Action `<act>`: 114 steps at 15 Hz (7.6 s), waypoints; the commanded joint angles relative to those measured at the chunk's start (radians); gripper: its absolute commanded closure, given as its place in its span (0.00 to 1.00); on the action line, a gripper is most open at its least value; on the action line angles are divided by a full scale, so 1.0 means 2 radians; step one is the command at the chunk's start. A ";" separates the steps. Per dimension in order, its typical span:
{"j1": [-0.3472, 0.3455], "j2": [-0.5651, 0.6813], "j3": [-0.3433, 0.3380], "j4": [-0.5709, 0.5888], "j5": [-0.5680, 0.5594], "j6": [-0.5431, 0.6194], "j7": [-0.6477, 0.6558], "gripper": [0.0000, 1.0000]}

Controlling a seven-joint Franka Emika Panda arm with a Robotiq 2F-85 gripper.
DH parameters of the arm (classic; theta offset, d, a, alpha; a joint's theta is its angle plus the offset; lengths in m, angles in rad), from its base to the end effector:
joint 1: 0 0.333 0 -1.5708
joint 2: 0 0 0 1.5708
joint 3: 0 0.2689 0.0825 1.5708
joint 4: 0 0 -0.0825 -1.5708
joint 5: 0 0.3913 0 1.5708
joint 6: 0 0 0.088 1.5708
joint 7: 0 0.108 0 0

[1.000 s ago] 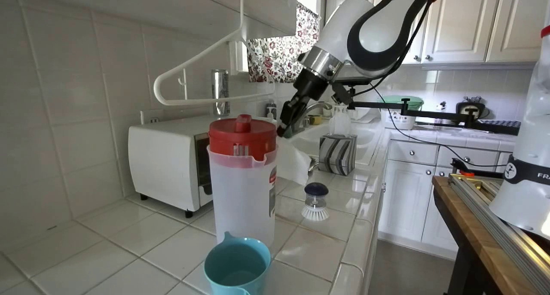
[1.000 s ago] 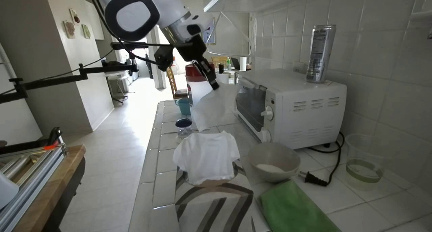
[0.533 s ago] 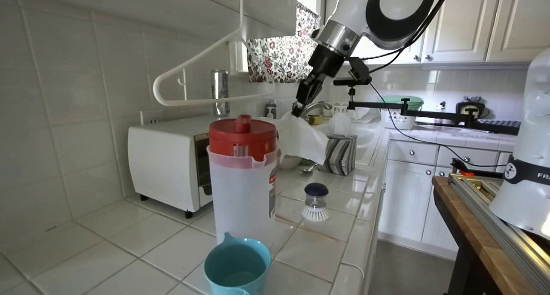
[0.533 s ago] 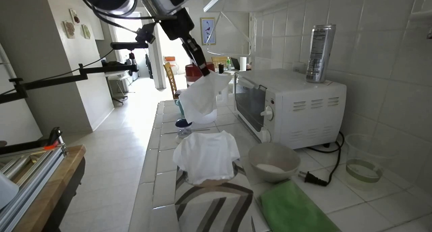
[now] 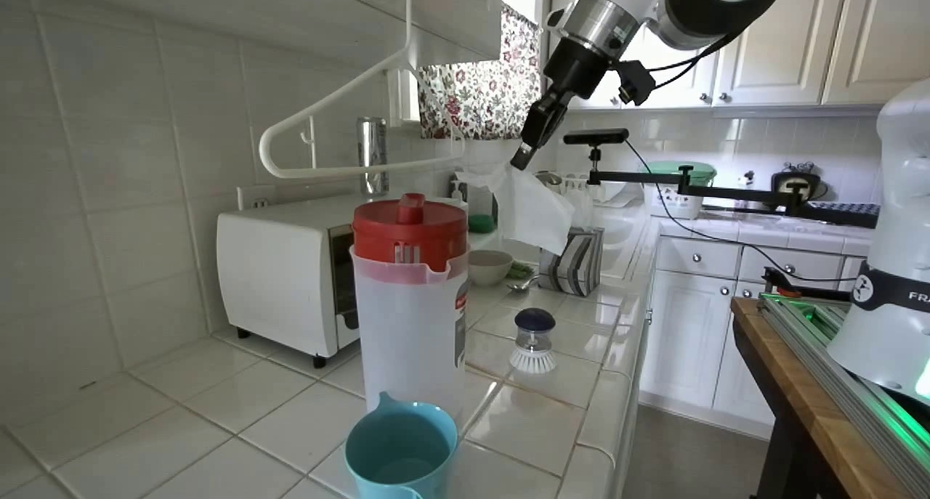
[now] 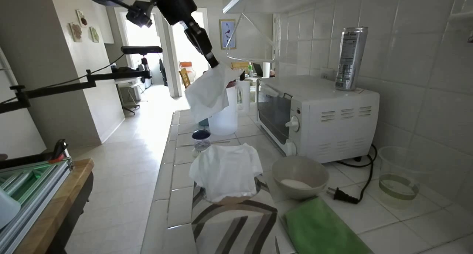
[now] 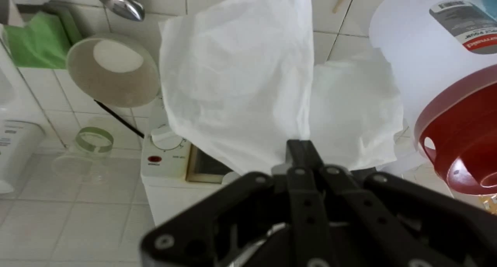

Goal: Wipe the cabinet door with the white cloth

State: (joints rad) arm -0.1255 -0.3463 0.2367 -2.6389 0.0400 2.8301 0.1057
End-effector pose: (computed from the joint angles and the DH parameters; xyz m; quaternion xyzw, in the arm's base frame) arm 0.4635 0.0460 0.3655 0.9647 -0.0103 0.2631 0.0009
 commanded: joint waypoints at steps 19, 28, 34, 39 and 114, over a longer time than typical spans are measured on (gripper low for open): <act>-0.032 -0.077 0.037 -0.006 -0.142 0.049 0.066 1.00; -0.098 -0.109 0.073 0.005 -0.218 0.096 0.067 1.00; -0.151 -0.120 0.106 0.020 -0.243 0.131 0.070 1.00; -0.171 -0.135 0.121 0.032 -0.240 0.136 0.069 1.00; -0.418 -0.092 0.280 0.162 -0.237 0.273 0.060 1.00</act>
State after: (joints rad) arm -0.9438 -0.5744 0.7575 -2.3406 -0.4220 3.3613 0.2378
